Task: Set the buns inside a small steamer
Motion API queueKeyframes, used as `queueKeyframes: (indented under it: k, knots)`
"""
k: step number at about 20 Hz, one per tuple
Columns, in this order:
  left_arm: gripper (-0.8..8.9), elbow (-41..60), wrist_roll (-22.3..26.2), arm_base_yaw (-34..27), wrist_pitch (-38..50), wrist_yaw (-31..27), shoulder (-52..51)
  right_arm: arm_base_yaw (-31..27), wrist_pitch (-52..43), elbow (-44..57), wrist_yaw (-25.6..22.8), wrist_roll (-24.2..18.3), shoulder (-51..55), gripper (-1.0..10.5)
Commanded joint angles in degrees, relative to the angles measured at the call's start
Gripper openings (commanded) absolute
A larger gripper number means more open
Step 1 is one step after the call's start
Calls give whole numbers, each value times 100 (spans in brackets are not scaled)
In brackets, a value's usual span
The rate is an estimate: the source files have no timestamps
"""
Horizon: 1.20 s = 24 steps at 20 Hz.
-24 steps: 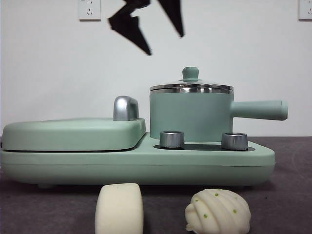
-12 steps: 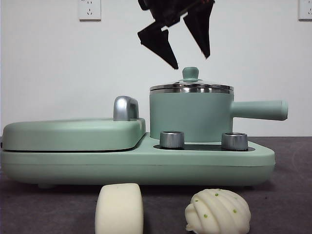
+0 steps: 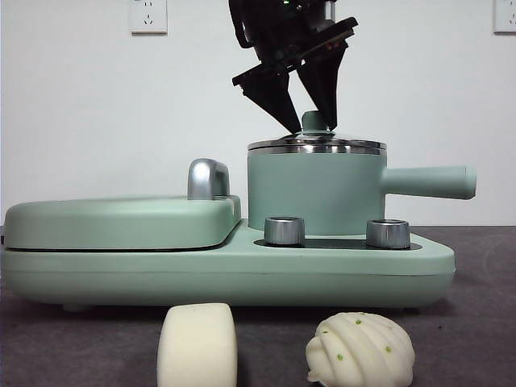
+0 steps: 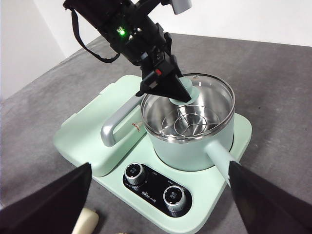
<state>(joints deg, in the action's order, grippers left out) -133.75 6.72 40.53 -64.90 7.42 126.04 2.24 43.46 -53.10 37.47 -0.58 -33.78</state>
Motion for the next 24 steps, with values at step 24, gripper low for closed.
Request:
queueKeyframes:
  k: [24]
  knots:
    - [119,-1493,120,-638,-1126,-256,-330,1040,-20,-284,509,1032,-785,447]
